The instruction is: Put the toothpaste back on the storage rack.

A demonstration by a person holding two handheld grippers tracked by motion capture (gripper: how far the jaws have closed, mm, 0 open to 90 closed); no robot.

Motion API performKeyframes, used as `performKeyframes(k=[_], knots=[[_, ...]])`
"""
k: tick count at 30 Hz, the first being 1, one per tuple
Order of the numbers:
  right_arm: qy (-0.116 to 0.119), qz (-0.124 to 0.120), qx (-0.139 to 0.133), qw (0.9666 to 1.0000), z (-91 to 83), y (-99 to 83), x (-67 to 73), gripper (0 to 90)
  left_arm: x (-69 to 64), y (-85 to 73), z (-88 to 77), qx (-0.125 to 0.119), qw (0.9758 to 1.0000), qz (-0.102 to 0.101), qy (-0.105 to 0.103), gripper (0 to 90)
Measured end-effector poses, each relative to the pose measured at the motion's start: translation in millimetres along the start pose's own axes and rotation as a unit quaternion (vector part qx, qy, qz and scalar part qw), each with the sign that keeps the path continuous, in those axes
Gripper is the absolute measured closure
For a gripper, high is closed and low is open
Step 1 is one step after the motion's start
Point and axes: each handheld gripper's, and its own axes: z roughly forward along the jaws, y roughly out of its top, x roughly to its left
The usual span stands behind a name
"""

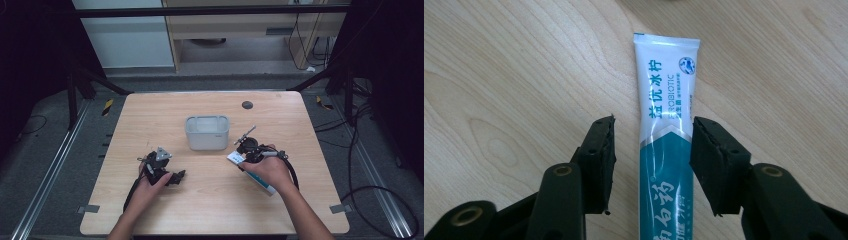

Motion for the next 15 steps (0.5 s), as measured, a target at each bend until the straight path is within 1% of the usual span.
performKeyframes(k=[2, 4, 5, 7, 9, 10, 14, 15], knots=[[0.002, 0.004, 0.002, 1.0000, 0.5, 0.2, 0.4, 54.2, 0.0, 0.0, 0.0, 0.000, 1.0000, 0.000, 0.000, 0.0], [0.003, -0.003, 0.003, 1.0000, 1.8, 0.8, -0.4, 54.8, 0.0, 0.1, 0.1, 0.000, 1.0000, 0.000, 0.000, 0.0], [0.003, 0.000, 0.004, 1.0000, 2.3, 0.9, -0.1, 54.8, 0.0, 0.1, 0.1, 0.000, 1.0000, 0.000, 0.000, 0.0], [0.003, 0.005, 0.007, 1.0000, 3.1, 1.3, 0.3, 53.9, 0.0, 0.1, 0.1, 0.000, 1.0000, 0.000, 0.000, 0.0], [0.002, 0.005, 0.006, 1.0000, 3.4, 1.5, 0.1, 53.7, 0.0, 0.1, 0.1, 0.000, 1.0000, 0.000, 0.000, 0.0], [0.003, 0.000, 0.005, 1.0000, 4.0, 2.1, -1.0, 53.1, 0.0, 0.2, 0.2, 0.000, 1.0000, 0.000, 0.000, 0.0], [0.002, 0.005, 0.011, 0.9999, 6.7, 2.3, -1.8, 52.1, 0.0, 0.3, 0.3, 0.000, 1.0000, 0.000, 0.000, 0.0], [0.000, 0.002, 0.013, 0.9999, 7.8, 2.4, -2.9, 51.9, 0.0, 0.3, 0.3, 0.000, 1.0000, 0.000, 0.000, 0.0]])
